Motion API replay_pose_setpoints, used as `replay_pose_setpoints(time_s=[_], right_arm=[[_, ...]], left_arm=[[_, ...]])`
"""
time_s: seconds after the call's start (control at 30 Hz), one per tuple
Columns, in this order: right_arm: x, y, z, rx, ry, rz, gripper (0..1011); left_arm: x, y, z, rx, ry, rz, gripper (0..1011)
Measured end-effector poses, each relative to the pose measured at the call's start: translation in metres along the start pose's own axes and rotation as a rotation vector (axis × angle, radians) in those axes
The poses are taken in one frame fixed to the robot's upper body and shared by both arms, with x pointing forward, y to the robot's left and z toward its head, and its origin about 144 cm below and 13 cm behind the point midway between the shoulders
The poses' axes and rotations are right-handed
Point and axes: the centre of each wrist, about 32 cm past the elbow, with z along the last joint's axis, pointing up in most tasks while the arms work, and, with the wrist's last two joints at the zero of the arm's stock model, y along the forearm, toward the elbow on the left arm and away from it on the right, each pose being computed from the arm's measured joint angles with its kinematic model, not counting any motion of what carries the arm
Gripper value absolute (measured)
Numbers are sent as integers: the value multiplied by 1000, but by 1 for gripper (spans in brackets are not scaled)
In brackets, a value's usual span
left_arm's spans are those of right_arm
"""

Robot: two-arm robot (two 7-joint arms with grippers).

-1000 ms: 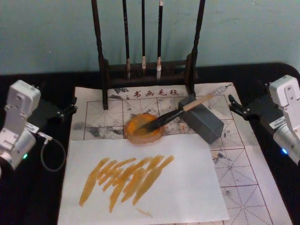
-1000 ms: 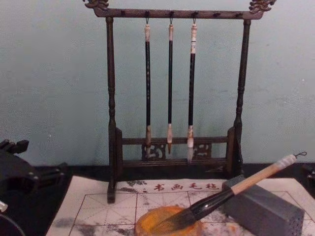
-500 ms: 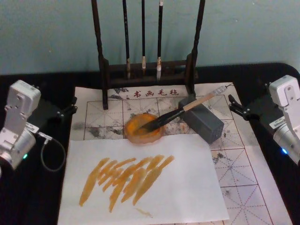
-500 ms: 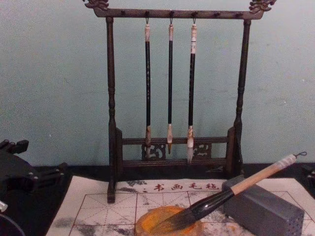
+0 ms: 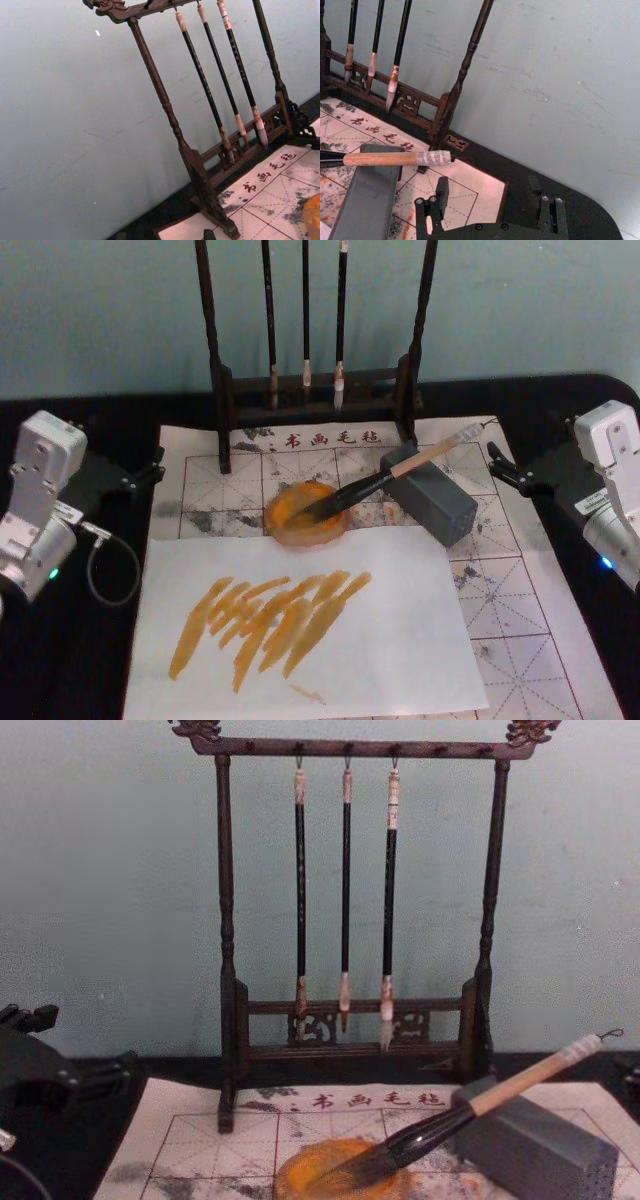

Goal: Pick up the brush from the inkstone, write on the paper, then place the brush back to its original position.

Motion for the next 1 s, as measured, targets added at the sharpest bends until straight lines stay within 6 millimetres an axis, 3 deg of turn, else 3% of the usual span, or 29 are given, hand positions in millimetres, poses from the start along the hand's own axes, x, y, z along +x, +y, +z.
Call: replay_pose_setpoints(time_s=[0.43, 0.7, 1.0], right_arm=[[3, -2, 0, 5, 43, 4, 1000], [7, -11, 1, 14, 161, 28, 1000], [17, -23, 0, 15, 424, 109, 1000]], left_arm=[[0, 0, 0, 0, 0, 0, 1001], [0, 0, 0, 0, 0, 0, 1001], [0, 0, 0, 0, 0, 0, 1001]])
